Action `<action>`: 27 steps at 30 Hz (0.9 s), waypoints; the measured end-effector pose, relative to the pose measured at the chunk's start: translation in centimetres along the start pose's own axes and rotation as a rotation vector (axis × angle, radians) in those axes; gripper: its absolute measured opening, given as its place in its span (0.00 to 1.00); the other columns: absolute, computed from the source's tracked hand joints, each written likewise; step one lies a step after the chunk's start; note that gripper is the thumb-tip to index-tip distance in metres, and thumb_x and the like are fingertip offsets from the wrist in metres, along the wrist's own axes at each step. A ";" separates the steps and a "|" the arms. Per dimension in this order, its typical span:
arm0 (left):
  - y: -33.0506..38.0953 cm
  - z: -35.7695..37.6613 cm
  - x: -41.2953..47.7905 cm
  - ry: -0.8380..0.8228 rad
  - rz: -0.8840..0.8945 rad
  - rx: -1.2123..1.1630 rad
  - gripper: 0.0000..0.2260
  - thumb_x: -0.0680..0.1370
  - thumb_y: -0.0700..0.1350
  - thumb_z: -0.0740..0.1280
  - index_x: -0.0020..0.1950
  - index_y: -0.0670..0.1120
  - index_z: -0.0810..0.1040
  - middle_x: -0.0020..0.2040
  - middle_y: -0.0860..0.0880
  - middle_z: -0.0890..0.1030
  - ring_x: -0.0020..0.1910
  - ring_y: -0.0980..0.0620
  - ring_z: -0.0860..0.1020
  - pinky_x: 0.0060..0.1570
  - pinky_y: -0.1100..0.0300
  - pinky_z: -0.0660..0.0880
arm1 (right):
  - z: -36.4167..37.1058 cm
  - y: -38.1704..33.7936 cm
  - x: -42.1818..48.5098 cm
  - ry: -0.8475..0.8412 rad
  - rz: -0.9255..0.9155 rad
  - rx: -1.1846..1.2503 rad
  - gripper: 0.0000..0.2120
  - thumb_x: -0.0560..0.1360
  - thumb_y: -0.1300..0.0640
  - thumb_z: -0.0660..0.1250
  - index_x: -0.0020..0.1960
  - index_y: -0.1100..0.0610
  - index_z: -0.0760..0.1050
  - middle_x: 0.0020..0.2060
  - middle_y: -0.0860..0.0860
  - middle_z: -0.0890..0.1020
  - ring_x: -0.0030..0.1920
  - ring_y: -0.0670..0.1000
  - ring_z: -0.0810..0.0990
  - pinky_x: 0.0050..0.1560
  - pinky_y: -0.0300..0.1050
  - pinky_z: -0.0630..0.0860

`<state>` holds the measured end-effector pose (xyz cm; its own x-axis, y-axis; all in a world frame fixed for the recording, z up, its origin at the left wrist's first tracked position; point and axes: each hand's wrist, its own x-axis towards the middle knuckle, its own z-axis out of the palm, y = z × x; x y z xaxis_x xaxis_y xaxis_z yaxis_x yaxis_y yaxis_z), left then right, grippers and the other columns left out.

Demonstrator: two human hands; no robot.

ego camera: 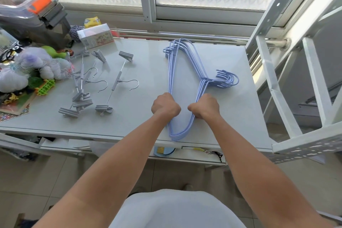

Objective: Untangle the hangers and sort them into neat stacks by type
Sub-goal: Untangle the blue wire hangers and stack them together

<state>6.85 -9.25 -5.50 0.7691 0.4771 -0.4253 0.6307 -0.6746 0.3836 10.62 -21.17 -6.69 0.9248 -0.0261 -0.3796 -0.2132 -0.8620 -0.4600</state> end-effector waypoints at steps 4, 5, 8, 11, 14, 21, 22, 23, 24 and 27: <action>0.2 0.2 -0.2 0.022 -0.009 0.026 0.12 0.69 0.37 0.67 0.51 0.44 0.74 0.53 0.44 0.79 0.55 0.43 0.79 0.48 0.57 0.76 | -0.3 -0.6 0.4 -0.051 0.081 0.110 0.14 0.58 0.59 0.63 0.42 0.60 0.76 0.38 0.54 0.84 0.37 0.56 0.85 0.41 0.48 0.83; 0.2 0.1 -0.2 0.019 -0.012 0.031 0.11 0.69 0.37 0.67 0.50 0.45 0.73 0.53 0.45 0.79 0.54 0.43 0.79 0.47 0.57 0.75 | -0.5 -0.6 0.5 -0.080 0.096 0.124 0.13 0.58 0.60 0.63 0.42 0.59 0.76 0.36 0.54 0.84 0.34 0.55 0.85 0.39 0.50 0.84; 0.4 -0.4 -0.1 0.030 -0.021 0.040 0.10 0.69 0.37 0.67 0.48 0.46 0.72 0.53 0.45 0.79 0.54 0.44 0.79 0.45 0.58 0.74 | -0.6 -1.1 0.8 -0.056 0.085 0.085 0.14 0.57 0.60 0.63 0.43 0.59 0.77 0.34 0.53 0.83 0.34 0.54 0.85 0.40 0.50 0.84; 0.5 -0.6 -0.2 0.041 -0.022 0.055 0.10 0.69 0.38 0.67 0.48 0.46 0.72 0.52 0.46 0.79 0.53 0.44 0.79 0.45 0.58 0.73 | -0.7 -1.7 0.4 -0.057 0.053 0.028 0.10 0.62 0.61 0.63 0.43 0.59 0.76 0.29 0.51 0.82 0.29 0.51 0.83 0.39 0.46 0.83; 0.1 -0.4 -0.3 0.044 -0.001 0.075 0.10 0.70 0.40 0.66 0.50 0.45 0.73 0.51 0.46 0.79 0.49 0.45 0.78 0.43 0.59 0.72 | -1.9 -1.8 0.4 -0.253 0.080 -0.009 0.11 0.68 0.52 0.72 0.43 0.59 0.77 0.29 0.52 0.82 0.26 0.51 0.82 0.34 0.42 0.80; -0.7 -0.4 -0.3 0.064 0.055 0.081 0.05 0.71 0.38 0.63 0.46 0.44 0.72 0.44 0.46 0.75 0.43 0.43 0.74 0.42 0.58 0.70 | -7.5 0.0 4.8 0.314 -0.272 -0.199 0.20 0.68 0.55 0.68 0.60 0.58 0.76 0.55 0.56 0.80 0.58 0.60 0.77 0.55 0.49 0.76; -0.8 -0.4 -0.4 0.064 0.057 0.076 0.05 0.71 0.38 0.63 0.46 0.44 0.72 0.43 0.46 0.74 0.42 0.43 0.74 0.42 0.58 0.70 | -7.5 0.0 5.4 0.293 -0.365 -0.315 0.21 0.68 0.58 0.68 0.61 0.58 0.75 0.55 0.56 0.79 0.59 0.59 0.75 0.55 0.50 0.76; -0.8 -0.3 -0.4 0.066 0.056 0.072 0.04 0.71 0.38 0.63 0.45 0.44 0.72 0.43 0.46 0.75 0.42 0.43 0.74 0.42 0.58 0.70 | -7.2 -0.1 6.1 0.247 -0.433 -0.432 0.21 0.67 0.60 0.68 0.60 0.57 0.75 0.55 0.55 0.79 0.58 0.59 0.75 0.56 0.50 0.76; -0.8 -0.2 -0.4 0.067 0.056 0.071 0.04 0.72 0.39 0.63 0.46 0.44 0.72 0.43 0.46 0.74 0.43 0.43 0.74 0.42 0.58 0.70 | -6.8 -0.2 6.6 0.197 -0.468 -0.529 0.18 0.67 0.61 0.67 0.58 0.57 0.76 0.54 0.55 0.79 0.57 0.59 0.76 0.55 0.50 0.76; -0.8 -0.1 -0.1 0.068 0.060 0.086 0.04 0.73 0.40 0.63 0.47 0.45 0.71 0.44 0.47 0.74 0.43 0.44 0.74 0.42 0.58 0.70 | -6.2 -0.8 7.5 0.066 -0.446 -0.597 0.07 0.69 0.61 0.66 0.45 0.54 0.72 0.52 0.56 0.79 0.52 0.60 0.80 0.46 0.46 0.74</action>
<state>6.26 -8.78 -5.68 0.8122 0.4698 -0.3457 0.5744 -0.7473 0.3340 19.67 -23.84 -4.18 0.9043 0.3761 -0.2017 0.3764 -0.9257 -0.0385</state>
